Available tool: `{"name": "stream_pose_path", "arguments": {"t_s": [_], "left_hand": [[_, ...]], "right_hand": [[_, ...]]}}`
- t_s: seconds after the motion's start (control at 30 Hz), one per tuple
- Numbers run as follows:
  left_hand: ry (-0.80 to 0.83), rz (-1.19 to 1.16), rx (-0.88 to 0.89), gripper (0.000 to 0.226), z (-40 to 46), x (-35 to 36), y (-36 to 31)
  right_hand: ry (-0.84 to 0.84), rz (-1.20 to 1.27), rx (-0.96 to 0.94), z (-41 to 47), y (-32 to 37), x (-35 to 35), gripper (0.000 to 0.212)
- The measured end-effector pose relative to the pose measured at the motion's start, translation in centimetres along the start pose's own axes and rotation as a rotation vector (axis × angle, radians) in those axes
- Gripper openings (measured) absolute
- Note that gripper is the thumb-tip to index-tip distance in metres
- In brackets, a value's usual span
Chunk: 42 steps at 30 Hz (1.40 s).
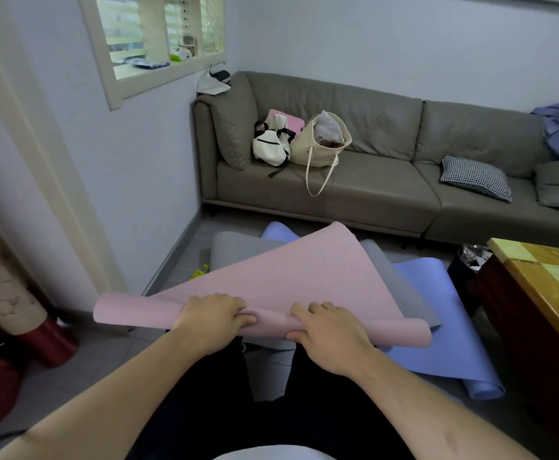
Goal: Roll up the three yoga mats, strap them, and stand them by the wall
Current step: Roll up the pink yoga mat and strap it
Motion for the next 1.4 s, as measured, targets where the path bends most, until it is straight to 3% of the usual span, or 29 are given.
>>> {"name": "stream_pose_path", "arguments": {"t_s": [0.1, 0.23, 0.4, 0.53, 0.6, 0.77, 0.83, 0.9, 1.0, 1.07, 1.2, 1.4], "left_hand": [[0.050, -0.114, -0.003, 0.049, -0.4, 0.1, 0.4], [0.104, -0.088, 0.014, 0.047, -0.9, 0.5, -0.5], [-0.243, 0.295, 0.227, 0.056, -3.1, 0.1, -3.8], [-0.283, 0.375, 0.242, 0.059, -3.6, 0.8, -4.6], [-0.265, 0.376, 0.211, 0.058, -2.8, 0.9, -4.1], [-0.073, 0.339, 0.185, 0.072, -1.7, 1.2, -3.0], [-0.018, 0.348, 0.173, 0.071, -1.7, 1.5, -2.9], [0.038, 0.338, 0.163, 0.072, -1.6, 1.6, -3.1], [0.040, 0.293, 0.144, 0.080, -1.9, 1.6, -2.8], [0.032, 0.267, 0.111, 0.072, -2.0, 1.8, -2.5], [0.013, 0.331, -0.005, 0.051, -1.5, 1.8, -2.4], [0.057, 0.309, -0.018, 0.038, -1.1, 1.2, -1.9]], "right_hand": [[0.067, 0.055, -0.009, -0.5, -0.1, -0.3, 0.038], [0.172, 0.112, 0.021, -0.5, -0.8, 0.1, 0.034], [0.261, 0.172, 0.075, -0.1, -1.6, 0.6, 0.035], [0.322, 0.134, 0.081, 0.3, -1.4, 1.2, 0.038], [0.287, 0.099, 0.066, 0.3, -1.1, 1.0, 0.038], [-0.037, -0.078, -0.025, -1.6, 0.0, 0.3, 0.054], [-0.053, -0.137, -0.019, -1.9, 0.1, 1.0, 0.056], [-0.017, -0.164, 0.025, -1.3, 0.0, 1.2, 0.057], [0.051, -0.151, 0.103, -0.3, -0.1, 0.5, 0.041], [0.121, -0.129, 0.131, 0.1, -0.3, 0.5, 0.034], [0.243, -0.088, 0.156, 0.6, -0.7, 0.9, 0.040], [0.384, -0.029, 0.174, 1.3, -0.7, 0.7, 0.045]]}}
Point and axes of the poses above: each hand's wrist, its own z-axis towards the middle knuckle, its own x-axis out of the palm, y = z × x, the point moved 9 cm from there along z, towards the middle knuckle, and after that the axes turned 9 degrees about x, right-handed, at the moved point
